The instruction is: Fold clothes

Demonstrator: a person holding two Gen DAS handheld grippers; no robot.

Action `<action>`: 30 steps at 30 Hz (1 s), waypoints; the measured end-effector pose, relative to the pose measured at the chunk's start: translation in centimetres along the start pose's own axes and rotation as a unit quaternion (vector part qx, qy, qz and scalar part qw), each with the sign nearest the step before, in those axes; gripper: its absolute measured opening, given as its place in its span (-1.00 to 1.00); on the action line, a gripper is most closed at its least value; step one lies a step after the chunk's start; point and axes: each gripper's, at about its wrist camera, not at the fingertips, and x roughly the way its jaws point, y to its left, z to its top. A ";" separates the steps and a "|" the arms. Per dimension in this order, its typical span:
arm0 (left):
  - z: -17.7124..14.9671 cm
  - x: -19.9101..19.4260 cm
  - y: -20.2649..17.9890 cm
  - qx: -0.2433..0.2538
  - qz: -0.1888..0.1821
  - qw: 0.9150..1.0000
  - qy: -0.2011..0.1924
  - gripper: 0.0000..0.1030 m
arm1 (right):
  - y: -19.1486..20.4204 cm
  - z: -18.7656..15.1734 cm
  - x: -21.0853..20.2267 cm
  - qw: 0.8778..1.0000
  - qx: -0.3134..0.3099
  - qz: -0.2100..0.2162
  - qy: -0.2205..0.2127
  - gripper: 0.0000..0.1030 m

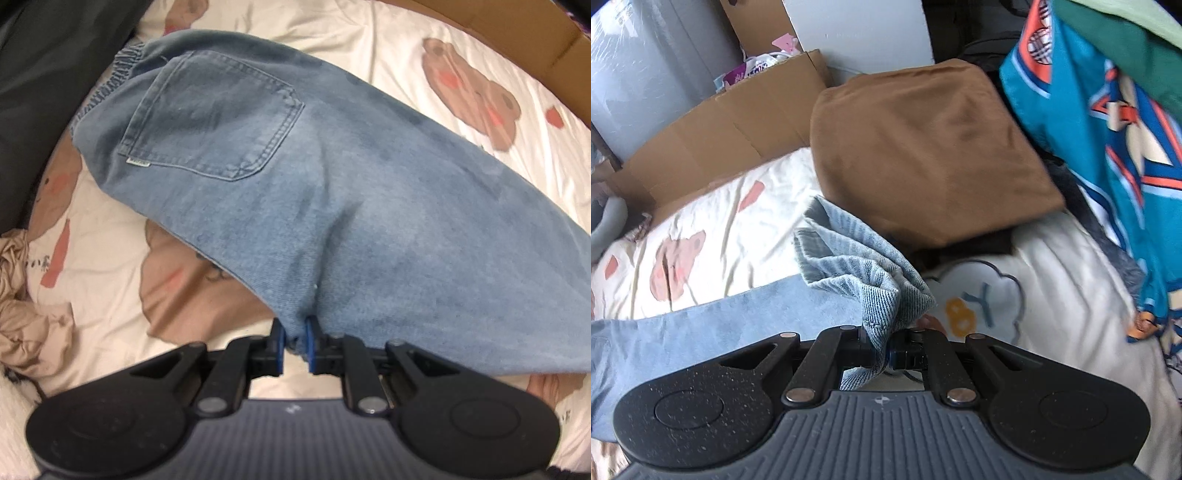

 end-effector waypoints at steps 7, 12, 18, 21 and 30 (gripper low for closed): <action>0.3 -0.7 0.9 0.000 -0.015 1.000 0.000 -0.77 | -3.4 -2.5 -1.8 1.000 0.007 -0.016 0.011 -0.92; 0.6 -0.8 0.8 0.005 -0.017 1.000 0.002 -0.77 | -5.8 -4.6 -2.0 0.999 0.014 -0.025 0.029 -0.92; 2.2 -1.2 1.0 0.014 -0.017 1.000 0.003 -0.77 | -7.9 -6.2 -2.1 0.998 0.036 -0.032 0.037 -0.92; 3.0 -1.5 0.8 0.019 -0.014 1.000 0.003 -0.77 | -8.7 -6.9 -2.1 0.997 0.048 -0.034 0.041 -0.92; 5.0 -2.4 1.0 0.019 -0.011 1.000 0.008 -0.77 | -11.4 -8.9 -1.8 0.989 0.126 -0.047 0.068 -0.91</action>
